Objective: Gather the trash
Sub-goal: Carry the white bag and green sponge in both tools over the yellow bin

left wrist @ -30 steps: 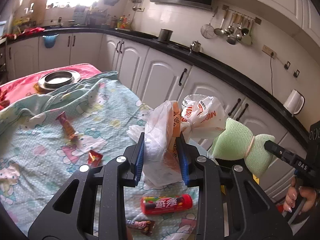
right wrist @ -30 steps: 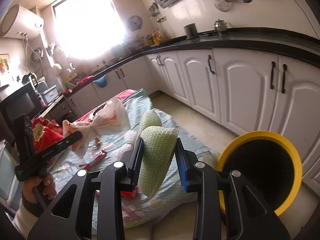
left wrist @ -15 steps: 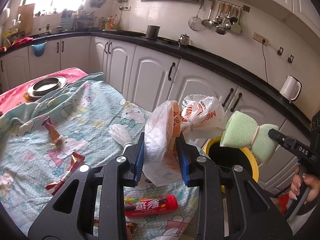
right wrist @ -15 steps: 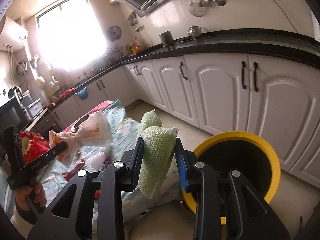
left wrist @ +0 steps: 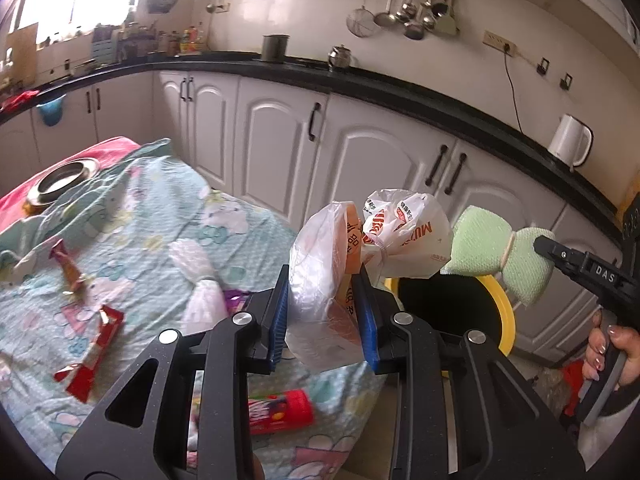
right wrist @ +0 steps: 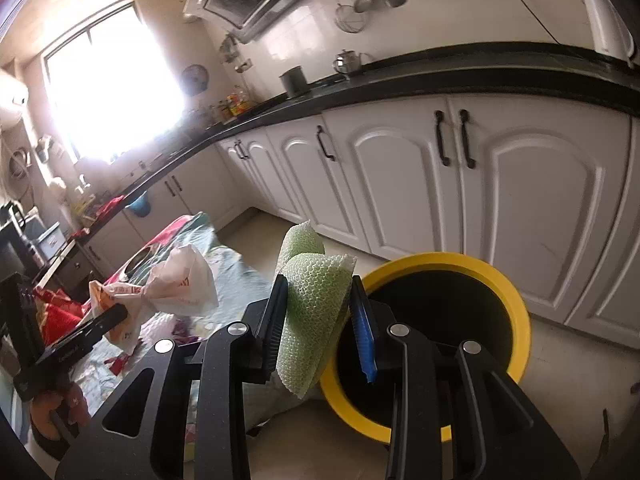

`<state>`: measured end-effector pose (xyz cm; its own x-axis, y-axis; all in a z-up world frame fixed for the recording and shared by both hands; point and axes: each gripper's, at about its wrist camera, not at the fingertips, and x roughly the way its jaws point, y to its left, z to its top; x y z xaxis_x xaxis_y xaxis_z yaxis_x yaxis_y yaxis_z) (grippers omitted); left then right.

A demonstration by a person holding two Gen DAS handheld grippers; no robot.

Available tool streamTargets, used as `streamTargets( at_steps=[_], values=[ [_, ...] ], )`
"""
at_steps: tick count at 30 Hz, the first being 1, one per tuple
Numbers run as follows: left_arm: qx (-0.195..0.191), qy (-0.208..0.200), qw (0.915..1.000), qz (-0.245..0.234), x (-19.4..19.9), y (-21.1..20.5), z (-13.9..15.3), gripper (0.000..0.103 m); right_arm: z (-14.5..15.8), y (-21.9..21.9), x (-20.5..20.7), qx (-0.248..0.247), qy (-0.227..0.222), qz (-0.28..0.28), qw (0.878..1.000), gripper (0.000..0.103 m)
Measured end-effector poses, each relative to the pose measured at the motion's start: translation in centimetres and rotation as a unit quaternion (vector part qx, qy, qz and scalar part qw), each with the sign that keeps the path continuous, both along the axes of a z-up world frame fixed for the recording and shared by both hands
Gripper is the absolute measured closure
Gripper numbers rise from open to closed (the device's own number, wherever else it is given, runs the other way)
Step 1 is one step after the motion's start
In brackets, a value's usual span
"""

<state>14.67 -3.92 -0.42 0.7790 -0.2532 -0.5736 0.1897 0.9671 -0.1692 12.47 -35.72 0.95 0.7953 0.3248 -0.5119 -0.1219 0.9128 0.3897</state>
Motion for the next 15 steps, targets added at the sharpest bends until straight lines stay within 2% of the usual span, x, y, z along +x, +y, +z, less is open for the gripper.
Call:
streamTargets(
  at_steps=[15],
  values=[
    [0.038, 0.027, 0.9965, -0.070, 1.4, -7.4, -2.8, 0.080, -2.1, -4.6, -0.5, 0.000, 0.010, -0.070, 0.997, 0.073]
  ],
)
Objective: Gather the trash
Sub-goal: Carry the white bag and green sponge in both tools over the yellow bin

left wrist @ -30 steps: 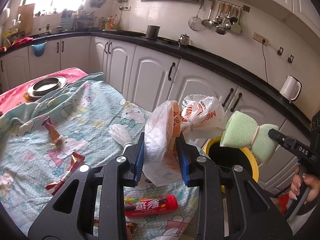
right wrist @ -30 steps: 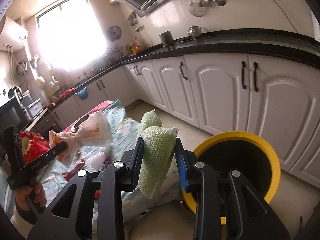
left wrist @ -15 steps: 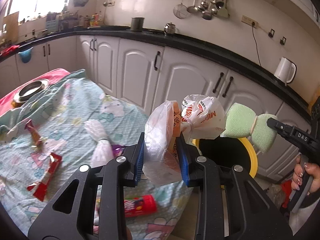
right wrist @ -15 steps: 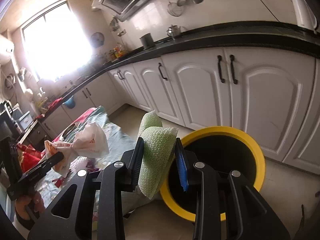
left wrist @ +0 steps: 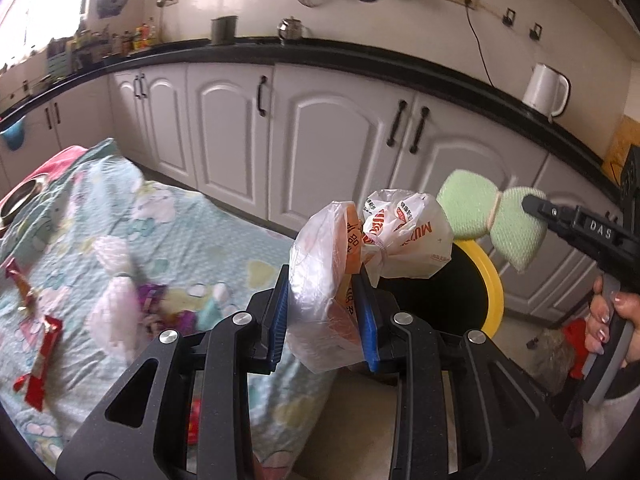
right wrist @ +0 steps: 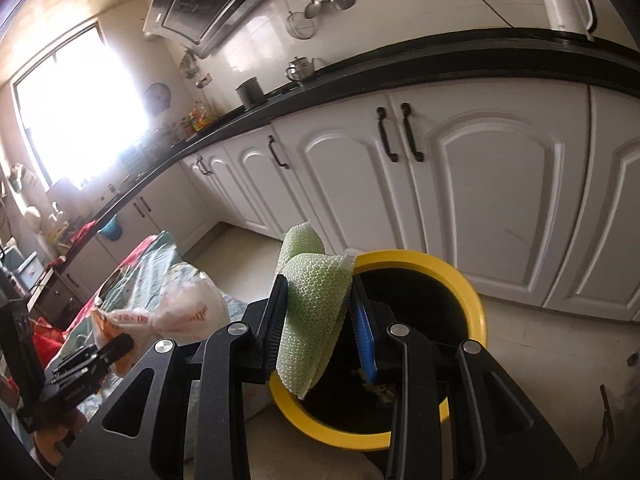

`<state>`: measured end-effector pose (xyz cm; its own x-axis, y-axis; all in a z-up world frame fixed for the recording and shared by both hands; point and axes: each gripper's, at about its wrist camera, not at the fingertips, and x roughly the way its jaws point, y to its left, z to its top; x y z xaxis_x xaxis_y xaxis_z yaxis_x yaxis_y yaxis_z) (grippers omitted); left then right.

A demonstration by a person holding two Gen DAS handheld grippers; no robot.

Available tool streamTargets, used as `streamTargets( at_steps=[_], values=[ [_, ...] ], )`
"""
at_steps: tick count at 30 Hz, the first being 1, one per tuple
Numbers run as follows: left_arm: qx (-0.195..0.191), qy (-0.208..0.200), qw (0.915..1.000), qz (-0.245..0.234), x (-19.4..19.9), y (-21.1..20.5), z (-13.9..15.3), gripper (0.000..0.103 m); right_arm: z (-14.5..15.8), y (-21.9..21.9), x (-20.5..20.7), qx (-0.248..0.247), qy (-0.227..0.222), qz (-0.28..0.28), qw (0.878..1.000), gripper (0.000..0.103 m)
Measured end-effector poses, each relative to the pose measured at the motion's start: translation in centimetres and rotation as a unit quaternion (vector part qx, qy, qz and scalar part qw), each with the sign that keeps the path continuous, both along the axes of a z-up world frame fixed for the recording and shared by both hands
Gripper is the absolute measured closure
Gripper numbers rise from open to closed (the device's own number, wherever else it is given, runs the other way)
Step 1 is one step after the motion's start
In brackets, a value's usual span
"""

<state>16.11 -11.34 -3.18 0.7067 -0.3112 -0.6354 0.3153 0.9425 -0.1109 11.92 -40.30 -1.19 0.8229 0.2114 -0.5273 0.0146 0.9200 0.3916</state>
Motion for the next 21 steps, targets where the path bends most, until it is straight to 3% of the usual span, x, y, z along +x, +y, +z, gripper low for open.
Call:
streamTargets(
  at_steps=[21],
  values=[
    [0.064, 0.022, 0.9966, -0.047, 1.6, -6.8, -4.2, 0.080, -2.4, -2.3, 0.6, -0.002, 0.026, -0.037, 0.999, 0.073]
  ],
)
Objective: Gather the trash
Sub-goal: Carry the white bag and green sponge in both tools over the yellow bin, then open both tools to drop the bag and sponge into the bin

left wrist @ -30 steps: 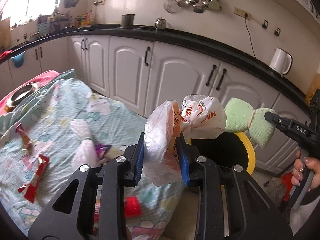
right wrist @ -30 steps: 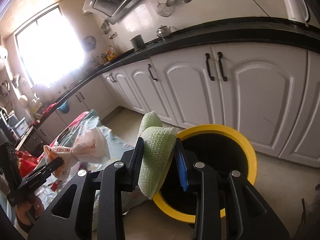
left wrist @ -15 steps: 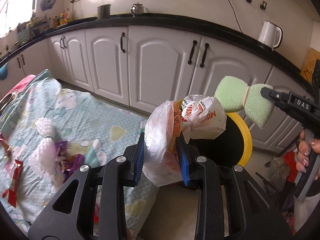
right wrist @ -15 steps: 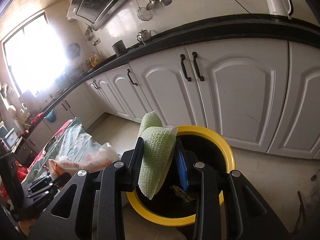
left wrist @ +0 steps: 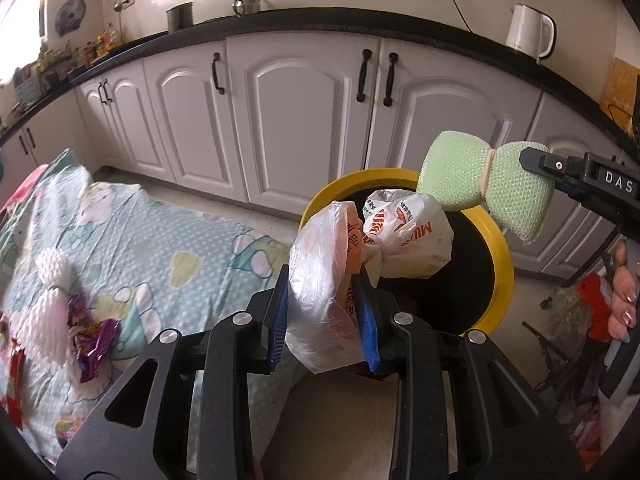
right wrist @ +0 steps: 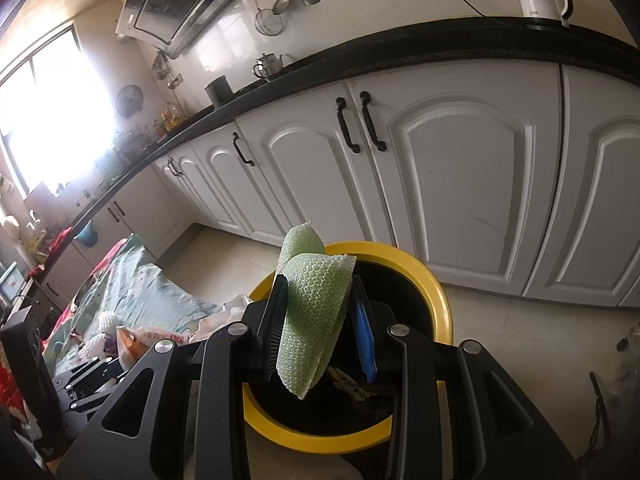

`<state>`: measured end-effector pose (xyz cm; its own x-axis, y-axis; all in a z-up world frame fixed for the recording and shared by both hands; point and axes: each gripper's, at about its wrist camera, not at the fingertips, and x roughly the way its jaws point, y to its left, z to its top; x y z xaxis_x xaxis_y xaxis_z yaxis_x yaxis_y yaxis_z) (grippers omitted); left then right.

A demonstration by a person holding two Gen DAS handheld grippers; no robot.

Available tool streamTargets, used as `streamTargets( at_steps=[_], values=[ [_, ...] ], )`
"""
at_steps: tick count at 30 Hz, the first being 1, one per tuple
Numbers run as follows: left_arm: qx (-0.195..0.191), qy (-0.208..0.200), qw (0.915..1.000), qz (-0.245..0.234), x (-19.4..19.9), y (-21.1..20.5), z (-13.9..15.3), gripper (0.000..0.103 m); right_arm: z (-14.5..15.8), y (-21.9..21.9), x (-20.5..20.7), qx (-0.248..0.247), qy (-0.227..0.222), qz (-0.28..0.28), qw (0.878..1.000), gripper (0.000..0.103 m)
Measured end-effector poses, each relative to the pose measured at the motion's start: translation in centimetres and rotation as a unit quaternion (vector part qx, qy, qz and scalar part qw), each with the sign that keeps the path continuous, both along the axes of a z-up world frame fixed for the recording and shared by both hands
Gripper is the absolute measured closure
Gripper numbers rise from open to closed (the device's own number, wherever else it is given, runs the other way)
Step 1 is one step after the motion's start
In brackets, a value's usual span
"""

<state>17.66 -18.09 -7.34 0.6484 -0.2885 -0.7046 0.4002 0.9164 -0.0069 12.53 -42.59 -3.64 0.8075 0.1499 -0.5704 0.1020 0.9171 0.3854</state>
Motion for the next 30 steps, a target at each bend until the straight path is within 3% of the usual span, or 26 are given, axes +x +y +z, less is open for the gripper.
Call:
streamTargets(
  at_steps=[20, 25, 27, 30],
  values=[
    [0.018, 0.019, 0.9993, -0.027, 0.8, -2.8, -2.1, 0.077, -2.4, -0.8, 0.7, 0.006, 0.033, -0.015, 0.999, 0.073],
    [0.011, 0.028, 0.9990, -0.032, 1.0, -3.0, -2.3, 0.069, -2.6, -0.9, 0.9, 0.014, 0.038, -0.015, 0.999, 0.070],
    [0.009, 0.028, 0.9990, -0.033, 1.0, -3.0, -2.3, 0.059, -2.6, -1.1, 0.9, 0.014, 0.039, -0.020, 0.999, 0.063],
    [0.002, 0.029, 0.9990, -0.034, 0.9, -2.8, -2.1, 0.053, -2.7, -1.4, 0.8, 0.017, 0.039, -0.028, 0.999, 0.056]
  ],
)
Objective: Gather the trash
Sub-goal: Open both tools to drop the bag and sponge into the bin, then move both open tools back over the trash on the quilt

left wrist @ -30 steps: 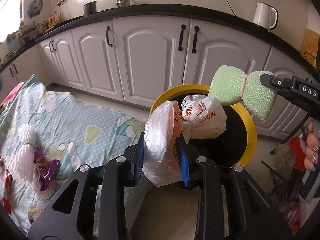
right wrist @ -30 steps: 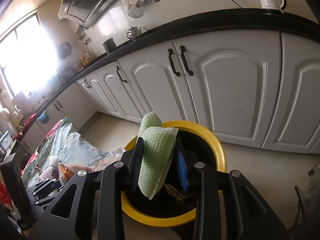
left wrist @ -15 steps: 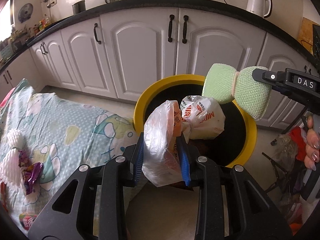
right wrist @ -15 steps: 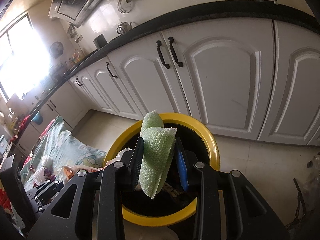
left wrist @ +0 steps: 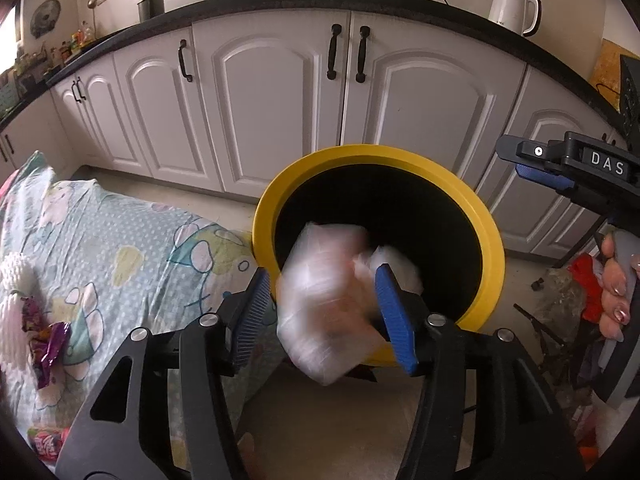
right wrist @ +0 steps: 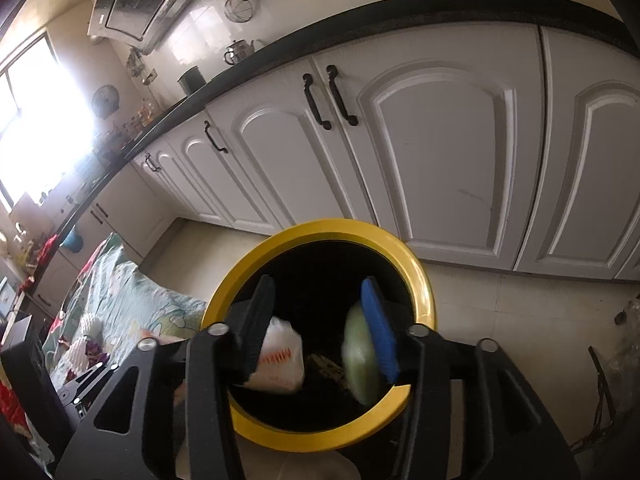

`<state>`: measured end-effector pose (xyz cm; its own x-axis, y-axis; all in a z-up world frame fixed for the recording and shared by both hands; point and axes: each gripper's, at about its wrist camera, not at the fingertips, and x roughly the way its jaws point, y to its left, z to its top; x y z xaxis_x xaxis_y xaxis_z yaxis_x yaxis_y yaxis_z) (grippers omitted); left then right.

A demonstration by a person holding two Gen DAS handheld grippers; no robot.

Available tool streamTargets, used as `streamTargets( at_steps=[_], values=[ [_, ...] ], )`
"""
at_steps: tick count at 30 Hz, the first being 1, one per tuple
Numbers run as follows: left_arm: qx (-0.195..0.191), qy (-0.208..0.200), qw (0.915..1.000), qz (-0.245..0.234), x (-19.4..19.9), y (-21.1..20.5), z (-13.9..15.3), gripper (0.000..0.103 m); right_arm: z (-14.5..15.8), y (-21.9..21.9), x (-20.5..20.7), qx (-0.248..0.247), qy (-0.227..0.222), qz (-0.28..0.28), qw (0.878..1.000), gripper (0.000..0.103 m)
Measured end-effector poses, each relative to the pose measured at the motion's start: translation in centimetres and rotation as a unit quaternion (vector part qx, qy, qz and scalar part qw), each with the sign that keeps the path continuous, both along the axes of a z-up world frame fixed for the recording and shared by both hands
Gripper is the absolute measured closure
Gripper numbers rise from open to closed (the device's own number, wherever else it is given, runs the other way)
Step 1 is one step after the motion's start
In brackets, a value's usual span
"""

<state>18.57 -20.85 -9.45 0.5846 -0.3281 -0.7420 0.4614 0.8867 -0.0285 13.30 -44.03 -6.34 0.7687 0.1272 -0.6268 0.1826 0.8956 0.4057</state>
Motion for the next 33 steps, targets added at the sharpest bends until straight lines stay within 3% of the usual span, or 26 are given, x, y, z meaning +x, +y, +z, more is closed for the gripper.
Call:
streamTargets(
  at_steps=[10, 23, 33],
  values=[
    [-0.029, -0.007, 0.9989, 0.037, -0.4, 2.5, 1.8, 0.012, 1.3, 1.0, -0.4, -0.024, -0.015, 0.001, 1.000, 0.037],
    [-0.050, -0.059, 0.9893, 0.123, -1.5, 9.3, 5.7, 0.011, 4.1, 6.9, -0.8, -0.050, -0.050, 0.081, 0.994, 0.031],
    [-0.054, -0.090, 0.9807, 0.165, -2.6, 13.3, 7.5, 0.011, 5.2, 10.3, -1.1, -0.041, -0.064, 0.133, 0.988, 0.028]
  ],
)
